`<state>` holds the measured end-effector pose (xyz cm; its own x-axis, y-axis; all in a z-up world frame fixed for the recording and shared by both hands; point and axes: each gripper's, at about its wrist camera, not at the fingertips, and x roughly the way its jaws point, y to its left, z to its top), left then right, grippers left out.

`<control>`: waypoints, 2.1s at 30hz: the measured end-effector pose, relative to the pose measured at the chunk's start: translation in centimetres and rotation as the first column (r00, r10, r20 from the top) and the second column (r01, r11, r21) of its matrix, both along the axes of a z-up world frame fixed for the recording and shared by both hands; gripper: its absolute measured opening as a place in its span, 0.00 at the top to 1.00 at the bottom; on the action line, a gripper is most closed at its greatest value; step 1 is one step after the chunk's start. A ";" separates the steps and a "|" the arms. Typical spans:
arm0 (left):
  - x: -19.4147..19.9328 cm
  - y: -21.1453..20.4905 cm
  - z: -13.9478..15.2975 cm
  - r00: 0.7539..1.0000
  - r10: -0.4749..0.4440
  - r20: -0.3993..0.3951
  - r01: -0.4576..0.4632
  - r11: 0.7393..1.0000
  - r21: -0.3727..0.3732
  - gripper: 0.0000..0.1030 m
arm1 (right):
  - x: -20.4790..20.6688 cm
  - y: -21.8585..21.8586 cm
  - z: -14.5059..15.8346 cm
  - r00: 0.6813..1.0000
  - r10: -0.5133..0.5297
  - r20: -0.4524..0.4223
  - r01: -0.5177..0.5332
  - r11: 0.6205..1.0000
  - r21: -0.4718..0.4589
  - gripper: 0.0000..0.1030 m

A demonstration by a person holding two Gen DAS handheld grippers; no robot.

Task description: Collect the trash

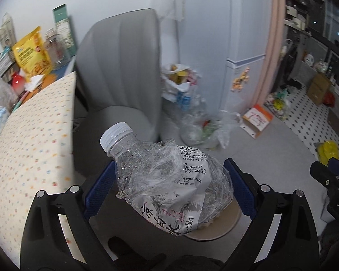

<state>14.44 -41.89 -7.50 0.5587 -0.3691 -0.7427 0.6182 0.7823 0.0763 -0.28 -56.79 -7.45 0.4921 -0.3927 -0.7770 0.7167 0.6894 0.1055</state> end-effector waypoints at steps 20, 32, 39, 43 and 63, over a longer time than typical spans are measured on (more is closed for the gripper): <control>-1.6 2.0 3.3 0.999 -0.010 -0.036 0.006 0.996 -0.092 0.06 | -2.7 1.2 2.8 0.998 0.002 0.070 0.000 0.999 -0.037 0.42; -2.6 10.6 8.0 0.993 0.110 0.052 -0.101 0.982 -0.157 0.06 | -2.5 8.7 7.4 0.985 0.114 0.133 -0.100 0.989 -0.106 0.27; -3.6 17.0 10.3 0.977 0.192 0.093 -0.170 0.965 -0.201 0.06 | -2.2 12.8 9.7 0.975 0.165 0.151 -0.143 0.978 -0.149 0.13; -4.6 19.8 11.3 0.963 0.237 0.127 -0.207 0.955 -0.211 0.06 | -2.5 15.5 11.1 0.967 0.197 0.164 -0.168 0.969 -0.179 0.08; -7.4 31.5 13.1 0.921 0.356 0.155 -0.307 0.912 -0.272 0.06 | -3.9 26.6 14.5 0.944 0.287 0.164 -0.234 0.931 -0.280 0.08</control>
